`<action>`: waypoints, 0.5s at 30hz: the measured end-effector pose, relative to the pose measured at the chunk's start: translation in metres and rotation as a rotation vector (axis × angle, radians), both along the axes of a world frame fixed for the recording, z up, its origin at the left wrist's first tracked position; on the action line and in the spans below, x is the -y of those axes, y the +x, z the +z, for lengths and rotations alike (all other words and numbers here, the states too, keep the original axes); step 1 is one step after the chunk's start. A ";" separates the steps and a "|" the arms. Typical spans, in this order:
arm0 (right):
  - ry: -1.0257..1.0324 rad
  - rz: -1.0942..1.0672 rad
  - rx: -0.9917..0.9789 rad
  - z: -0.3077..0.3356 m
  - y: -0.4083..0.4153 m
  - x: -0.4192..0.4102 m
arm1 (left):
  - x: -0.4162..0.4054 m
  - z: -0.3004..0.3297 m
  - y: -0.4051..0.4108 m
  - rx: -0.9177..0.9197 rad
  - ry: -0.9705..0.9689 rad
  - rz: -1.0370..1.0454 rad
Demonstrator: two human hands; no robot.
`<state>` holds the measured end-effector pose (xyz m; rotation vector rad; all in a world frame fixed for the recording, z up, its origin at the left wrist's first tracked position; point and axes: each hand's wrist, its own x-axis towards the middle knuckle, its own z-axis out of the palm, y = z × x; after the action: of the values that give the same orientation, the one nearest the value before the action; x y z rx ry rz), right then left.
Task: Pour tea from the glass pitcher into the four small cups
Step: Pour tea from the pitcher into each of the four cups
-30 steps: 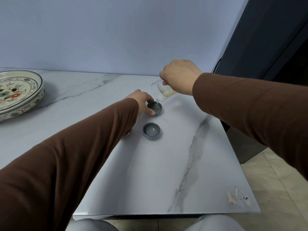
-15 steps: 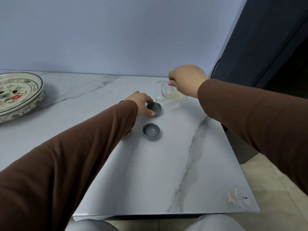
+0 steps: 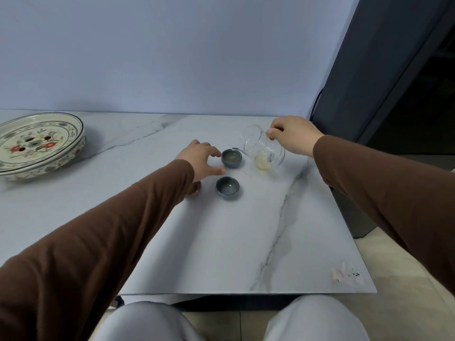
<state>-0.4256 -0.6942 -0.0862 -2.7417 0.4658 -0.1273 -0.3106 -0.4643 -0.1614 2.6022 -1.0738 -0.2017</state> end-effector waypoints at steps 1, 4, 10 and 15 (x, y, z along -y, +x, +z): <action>-0.023 0.024 0.000 0.001 -0.003 -0.004 | -0.003 0.000 -0.007 -0.001 0.005 -0.004; -0.115 0.103 -0.017 0.004 -0.007 -0.015 | -0.007 -0.003 -0.025 0.004 0.037 -0.017; -0.441 0.263 -0.002 0.009 -0.013 -0.039 | -0.008 -0.009 -0.041 0.075 0.165 -0.060; -0.610 0.354 0.031 0.012 -0.013 -0.054 | -0.008 -0.014 -0.041 0.083 0.191 -0.069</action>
<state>-0.4388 -0.6407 -0.0742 -3.3554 -0.1000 -0.2559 -0.3518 -0.4558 -0.1749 2.7655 -1.2287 -0.2244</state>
